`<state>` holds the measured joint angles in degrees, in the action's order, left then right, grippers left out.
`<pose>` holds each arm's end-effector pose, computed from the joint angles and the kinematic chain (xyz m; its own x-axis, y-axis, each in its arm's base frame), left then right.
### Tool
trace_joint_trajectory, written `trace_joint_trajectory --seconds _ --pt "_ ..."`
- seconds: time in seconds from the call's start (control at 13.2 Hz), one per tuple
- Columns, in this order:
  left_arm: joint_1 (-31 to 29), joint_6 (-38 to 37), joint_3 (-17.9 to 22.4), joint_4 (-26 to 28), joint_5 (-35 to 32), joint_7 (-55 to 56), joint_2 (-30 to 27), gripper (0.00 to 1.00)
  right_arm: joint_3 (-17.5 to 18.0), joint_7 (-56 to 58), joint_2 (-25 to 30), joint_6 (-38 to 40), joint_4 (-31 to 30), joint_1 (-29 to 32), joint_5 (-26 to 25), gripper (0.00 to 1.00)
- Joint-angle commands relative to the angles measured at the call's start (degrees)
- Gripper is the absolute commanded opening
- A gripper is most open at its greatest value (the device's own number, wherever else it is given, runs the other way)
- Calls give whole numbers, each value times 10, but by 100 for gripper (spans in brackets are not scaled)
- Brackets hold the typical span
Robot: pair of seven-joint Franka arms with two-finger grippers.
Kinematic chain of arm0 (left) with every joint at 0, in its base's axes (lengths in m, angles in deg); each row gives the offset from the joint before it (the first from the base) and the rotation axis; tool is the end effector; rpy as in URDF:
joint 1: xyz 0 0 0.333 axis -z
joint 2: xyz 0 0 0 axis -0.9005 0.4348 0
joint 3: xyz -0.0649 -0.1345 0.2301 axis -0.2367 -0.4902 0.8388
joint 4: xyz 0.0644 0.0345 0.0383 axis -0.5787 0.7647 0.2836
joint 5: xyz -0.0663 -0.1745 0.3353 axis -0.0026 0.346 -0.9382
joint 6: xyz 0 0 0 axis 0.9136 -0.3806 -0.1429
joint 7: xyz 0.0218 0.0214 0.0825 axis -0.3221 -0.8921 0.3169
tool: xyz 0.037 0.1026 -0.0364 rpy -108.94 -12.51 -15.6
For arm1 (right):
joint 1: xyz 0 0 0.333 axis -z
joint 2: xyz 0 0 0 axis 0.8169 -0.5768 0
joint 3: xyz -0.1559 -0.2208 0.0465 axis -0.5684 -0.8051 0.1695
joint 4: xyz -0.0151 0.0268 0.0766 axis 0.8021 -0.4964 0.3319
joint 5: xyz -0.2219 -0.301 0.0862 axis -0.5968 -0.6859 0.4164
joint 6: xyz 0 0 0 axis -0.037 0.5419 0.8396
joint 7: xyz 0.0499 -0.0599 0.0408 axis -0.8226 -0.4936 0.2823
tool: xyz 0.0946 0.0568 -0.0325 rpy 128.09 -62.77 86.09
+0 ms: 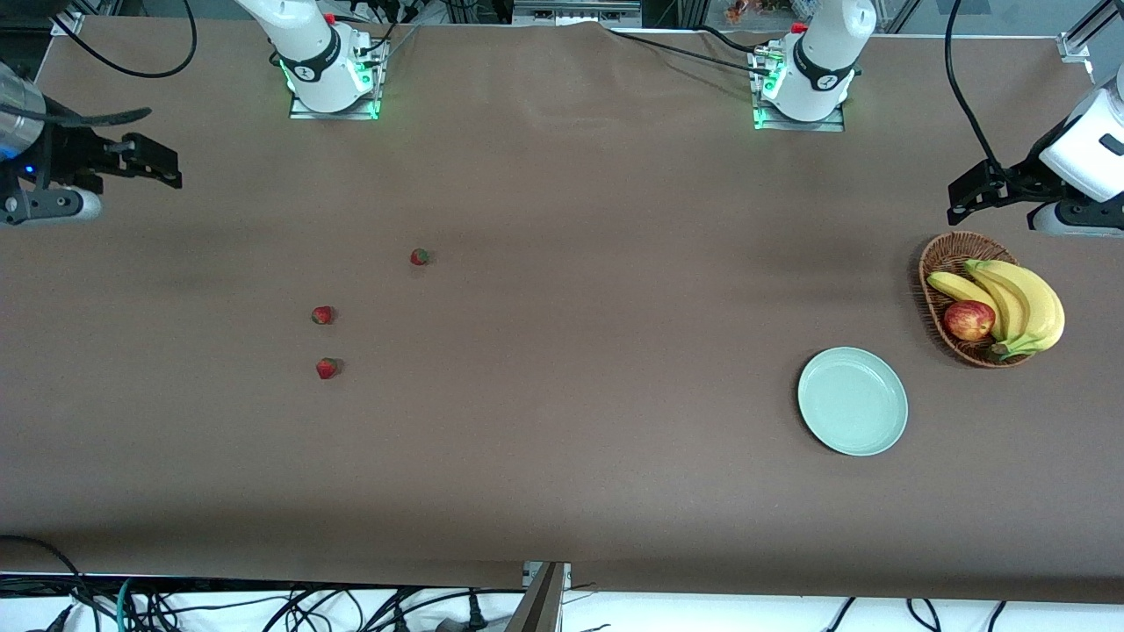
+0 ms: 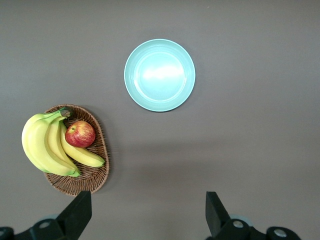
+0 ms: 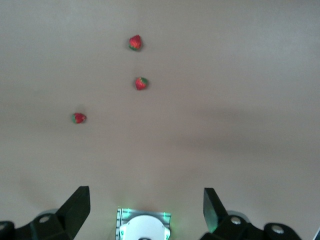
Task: Collect all strawberries into plate
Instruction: 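Reach down and grasp a red strawberry with the right gripper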
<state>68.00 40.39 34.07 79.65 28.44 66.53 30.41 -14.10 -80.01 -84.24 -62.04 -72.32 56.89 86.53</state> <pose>0.5358 -0.0056 0.5496 0.9986 -0.0493 -0.0183 -0.0500 -0.9981 -0.0360 0.5420 0.0261 0.5393 0.9741 0.1079 -0.1986 0.1147 -0.9931 0.0229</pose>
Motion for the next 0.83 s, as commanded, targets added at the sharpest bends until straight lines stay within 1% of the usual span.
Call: trace_joint_trajectory --seconds 0.0,0.08,0.38,0.61,0.76 --pt "5 -14 5 -18 -3 -8 7 100 4 3 -61 -20 4 1 11 100" --pt "5 -14 5 -18 -3 -8 7 100 6 3 -78 -53 4 0 11 100" --pt "5 -14 5 -18 -3 -8 7 100 7 3 -196 -183 2 -11 12 100" --pt "5 -14 5 -18 -3 -8 7 100 7 0 -273 -291 1 -38 12 100" --pt "5 -14 5 -18 -3 -8 7 100 7 -4 -313 -356 -2 -55 11 100"
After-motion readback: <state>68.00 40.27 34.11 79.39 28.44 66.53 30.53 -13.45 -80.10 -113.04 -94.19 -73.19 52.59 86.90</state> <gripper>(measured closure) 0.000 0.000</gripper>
